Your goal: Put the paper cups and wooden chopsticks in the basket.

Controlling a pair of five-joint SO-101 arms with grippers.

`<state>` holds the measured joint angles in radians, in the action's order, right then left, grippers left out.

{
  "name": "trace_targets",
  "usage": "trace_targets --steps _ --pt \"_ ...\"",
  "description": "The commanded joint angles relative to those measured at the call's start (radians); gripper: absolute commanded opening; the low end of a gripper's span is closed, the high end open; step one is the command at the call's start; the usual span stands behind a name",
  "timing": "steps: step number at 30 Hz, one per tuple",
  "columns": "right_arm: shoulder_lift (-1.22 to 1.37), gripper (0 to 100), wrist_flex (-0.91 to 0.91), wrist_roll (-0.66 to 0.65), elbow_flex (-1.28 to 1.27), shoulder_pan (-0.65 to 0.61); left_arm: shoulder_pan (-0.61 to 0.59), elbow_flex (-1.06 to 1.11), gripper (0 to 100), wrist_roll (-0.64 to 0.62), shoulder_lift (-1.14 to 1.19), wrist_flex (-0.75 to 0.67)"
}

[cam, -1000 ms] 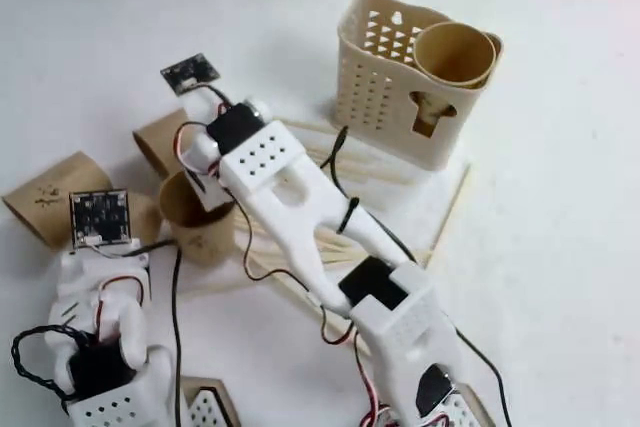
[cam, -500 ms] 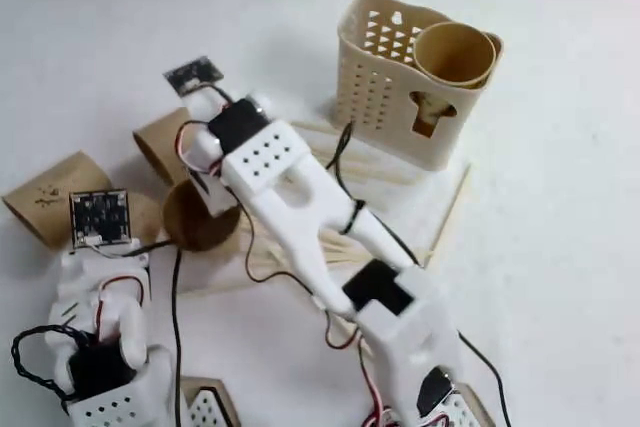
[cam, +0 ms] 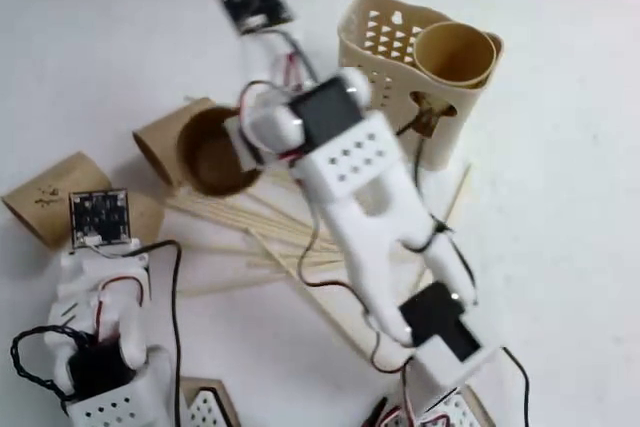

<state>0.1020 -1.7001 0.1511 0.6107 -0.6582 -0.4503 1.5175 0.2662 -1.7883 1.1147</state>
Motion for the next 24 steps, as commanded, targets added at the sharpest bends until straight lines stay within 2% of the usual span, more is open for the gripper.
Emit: trace_targets --steps 1,11,24 --pt "-0.122 1.8 -0.012 -0.002 0.048 0.065 -0.002 -0.02 3 -0.005 -0.005 -0.02" --pt "-0.32 1.8 0.094 -0.002 0.048 0.306 -0.002 -0.02 3 -0.005 -0.005 -0.018" --pt "-0.34 1.8 0.297 -0.002 0.04 0.639 -0.002 -0.02 3 -0.003 -0.005 -0.018"
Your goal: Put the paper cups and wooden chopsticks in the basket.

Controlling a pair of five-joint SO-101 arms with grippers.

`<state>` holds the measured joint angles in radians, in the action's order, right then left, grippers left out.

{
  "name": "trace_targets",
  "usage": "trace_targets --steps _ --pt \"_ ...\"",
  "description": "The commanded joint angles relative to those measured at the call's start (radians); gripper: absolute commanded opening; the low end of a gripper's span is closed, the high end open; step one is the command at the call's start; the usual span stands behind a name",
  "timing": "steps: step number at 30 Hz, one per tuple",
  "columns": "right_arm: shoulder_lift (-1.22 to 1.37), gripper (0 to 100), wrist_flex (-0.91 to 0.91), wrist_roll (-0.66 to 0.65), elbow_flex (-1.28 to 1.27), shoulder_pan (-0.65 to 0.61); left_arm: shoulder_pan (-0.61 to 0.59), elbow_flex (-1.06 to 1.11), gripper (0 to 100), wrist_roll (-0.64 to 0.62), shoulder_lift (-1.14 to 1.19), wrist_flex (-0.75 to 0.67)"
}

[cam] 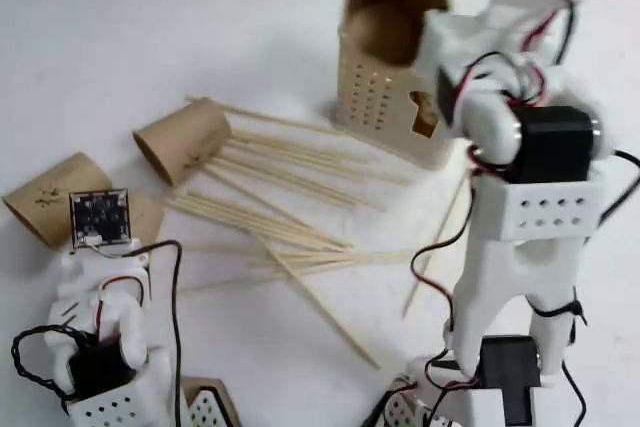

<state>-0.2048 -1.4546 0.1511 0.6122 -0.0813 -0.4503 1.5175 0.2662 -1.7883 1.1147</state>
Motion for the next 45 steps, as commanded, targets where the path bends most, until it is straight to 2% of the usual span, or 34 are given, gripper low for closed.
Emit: trace_targets --steps 1,19,45 --pt "-0.031 1.8 0.062 -0.002 0.038 0.077 -0.002 -0.02 3 -0.003 -0.005 -0.018" --pt "0.282 1.8 0.157 0.0 0.046 0.194 -0.001 0.006 3 -0.003 -0.005 -0.051" --pt "0.266 1.8 0.067 -0.002 0.041 0.219 -0.001 0.006 3 -0.003 -0.005 -0.051"
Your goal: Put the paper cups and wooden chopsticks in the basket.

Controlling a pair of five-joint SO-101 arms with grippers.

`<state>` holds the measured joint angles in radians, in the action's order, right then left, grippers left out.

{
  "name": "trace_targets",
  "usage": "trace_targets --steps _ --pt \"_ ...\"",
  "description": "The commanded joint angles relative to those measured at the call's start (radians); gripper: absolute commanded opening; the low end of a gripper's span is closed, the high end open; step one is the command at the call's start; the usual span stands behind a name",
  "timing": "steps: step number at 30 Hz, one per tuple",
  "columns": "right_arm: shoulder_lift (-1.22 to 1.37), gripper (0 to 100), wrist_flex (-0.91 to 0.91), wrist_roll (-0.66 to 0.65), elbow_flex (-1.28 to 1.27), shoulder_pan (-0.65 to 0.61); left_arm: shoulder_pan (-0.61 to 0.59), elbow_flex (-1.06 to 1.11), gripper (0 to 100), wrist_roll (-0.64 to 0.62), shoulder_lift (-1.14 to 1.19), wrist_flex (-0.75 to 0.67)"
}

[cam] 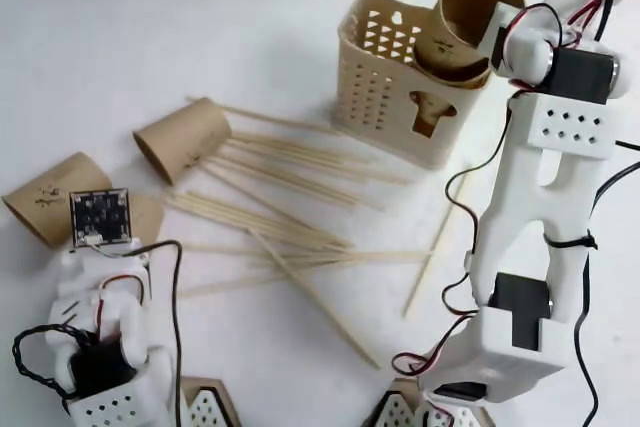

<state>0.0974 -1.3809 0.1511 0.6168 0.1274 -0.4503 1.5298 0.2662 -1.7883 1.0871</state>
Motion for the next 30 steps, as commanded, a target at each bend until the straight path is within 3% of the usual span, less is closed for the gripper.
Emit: trace_targets --steps 1,24,30 --pt "-0.036 1.8 -0.008 -0.002 0.035 0.012 -0.001 -0.006 3 -0.003 -0.005 -0.023" --pt "-0.025 2.2 -0.022 -0.002 0.032 0.022 -0.001 -0.006 3 -0.003 -0.005 -0.023" --pt "-0.025 15.3 -0.128 -0.002 0.032 -0.022 -0.001 -0.006 3 -0.003 -0.005 -0.023"
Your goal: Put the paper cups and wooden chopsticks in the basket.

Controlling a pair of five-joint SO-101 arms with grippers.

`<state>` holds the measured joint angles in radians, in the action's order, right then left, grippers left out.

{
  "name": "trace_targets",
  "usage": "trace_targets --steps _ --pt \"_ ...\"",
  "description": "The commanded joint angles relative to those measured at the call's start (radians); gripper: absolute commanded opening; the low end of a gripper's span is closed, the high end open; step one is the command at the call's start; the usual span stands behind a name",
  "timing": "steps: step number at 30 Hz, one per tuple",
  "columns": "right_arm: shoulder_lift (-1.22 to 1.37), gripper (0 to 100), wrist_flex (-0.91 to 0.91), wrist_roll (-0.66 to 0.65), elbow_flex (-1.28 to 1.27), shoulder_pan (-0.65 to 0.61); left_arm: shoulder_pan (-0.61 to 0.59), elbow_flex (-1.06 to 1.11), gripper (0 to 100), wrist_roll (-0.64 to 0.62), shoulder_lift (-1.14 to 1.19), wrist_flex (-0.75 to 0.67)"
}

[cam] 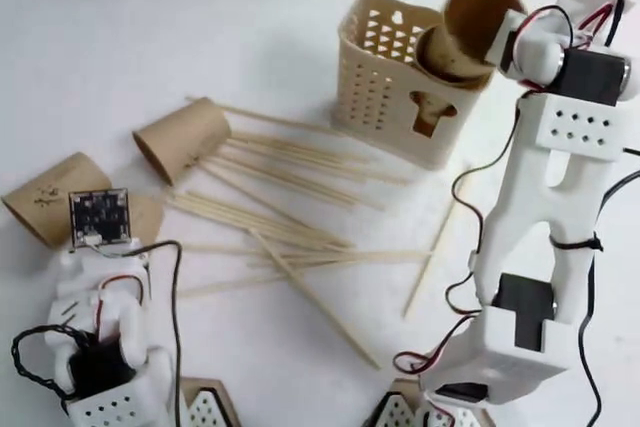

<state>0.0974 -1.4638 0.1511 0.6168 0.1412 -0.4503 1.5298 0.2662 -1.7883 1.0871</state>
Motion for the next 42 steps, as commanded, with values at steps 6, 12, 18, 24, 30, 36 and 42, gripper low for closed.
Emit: trace_targets --steps 6,12,18,24,30,36,42 --pt "-0.038 15.4 -0.071 -0.002 0.035 -0.056 -0.001 -0.006 3 -0.005 -0.005 -0.023" --pt "-0.036 13.8 -0.065 -0.002 0.035 -0.056 -0.001 -0.006 3 -0.005 -0.005 -0.023" --pt "0.004 14.0 0.036 -0.002 0.035 -0.071 -0.001 -0.006 3 -0.005 -0.005 -0.023" --pt "0.09 14.0 0.105 -0.002 0.04 -0.081 -0.001 -0.006 3 -0.005 -0.005 -0.023" --pt "0.12 13.8 0.097 -0.002 0.04 -0.084 -0.001 -0.006 3 -0.003 -0.005 -0.023" --pt "0.122 13.7 0.097 -0.002 0.034 -0.074 -0.001 -0.006 3 -0.003 -0.005 -0.023" --pt "0.019 13.7 0.03 -0.002 0.075 -0.094 -0.001 -0.006 3 -0.003 -0.005 -0.023"
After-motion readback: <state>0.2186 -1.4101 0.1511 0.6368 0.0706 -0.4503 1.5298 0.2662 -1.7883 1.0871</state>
